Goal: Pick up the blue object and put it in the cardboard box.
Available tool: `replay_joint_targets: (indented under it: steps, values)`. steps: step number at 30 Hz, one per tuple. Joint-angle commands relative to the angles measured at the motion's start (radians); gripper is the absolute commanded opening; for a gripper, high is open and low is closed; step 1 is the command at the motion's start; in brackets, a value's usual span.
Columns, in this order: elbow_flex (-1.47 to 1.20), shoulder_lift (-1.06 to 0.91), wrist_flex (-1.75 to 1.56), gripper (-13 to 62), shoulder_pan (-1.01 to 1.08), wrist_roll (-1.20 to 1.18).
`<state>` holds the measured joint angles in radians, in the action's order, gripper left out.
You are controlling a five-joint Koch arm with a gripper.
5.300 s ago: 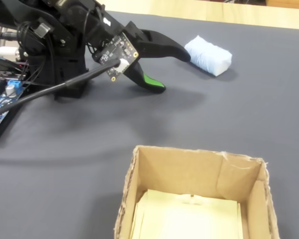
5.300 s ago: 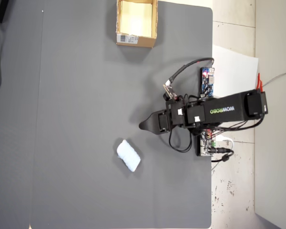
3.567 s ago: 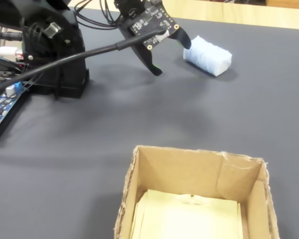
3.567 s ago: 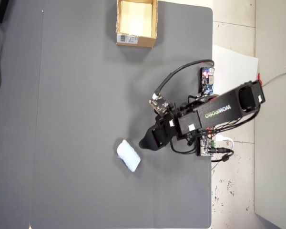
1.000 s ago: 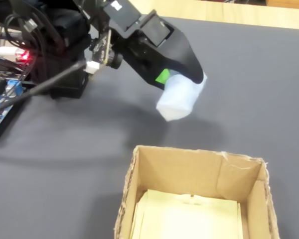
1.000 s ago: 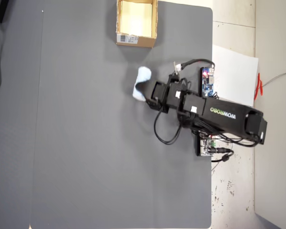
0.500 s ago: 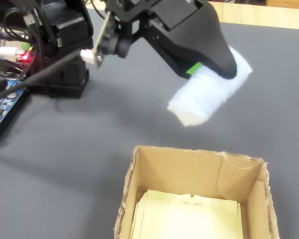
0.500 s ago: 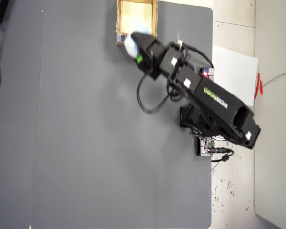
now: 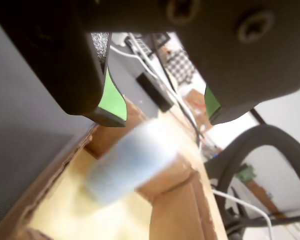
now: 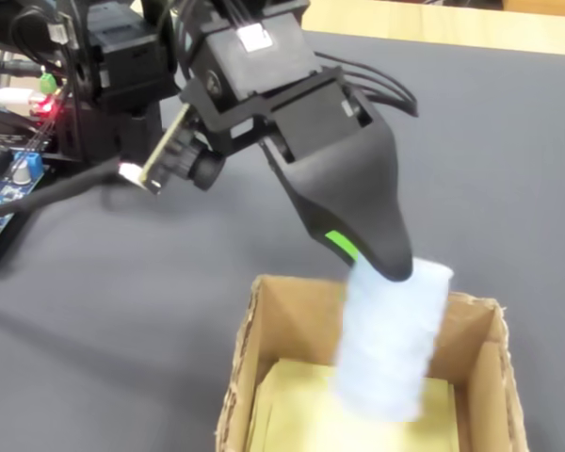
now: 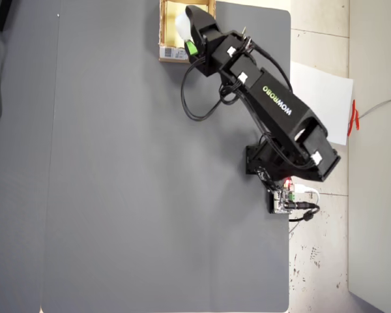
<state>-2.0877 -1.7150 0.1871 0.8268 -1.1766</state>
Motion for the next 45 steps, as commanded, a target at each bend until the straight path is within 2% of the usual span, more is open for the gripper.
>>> replay_joint_targets:
  steps: [1, 8, 16, 22, 34, 45]
  values:
    - [0.071, -0.057, -0.026, 30.8, -0.009, -0.031]
    - [0.046, -0.123, -0.041, 32.4, -0.049, -0.114]
    - [-0.094, -0.302, -0.100, 33.0, -0.218, -0.287]
    - [-0.239, -0.434, -0.132, 33.5, -0.388, -0.410]
    - [-0.586, -0.646, -0.219, 33.7, -0.637, -0.508]
    - [-0.804, -0.653, -0.238, 34.0, -0.673, -0.535]
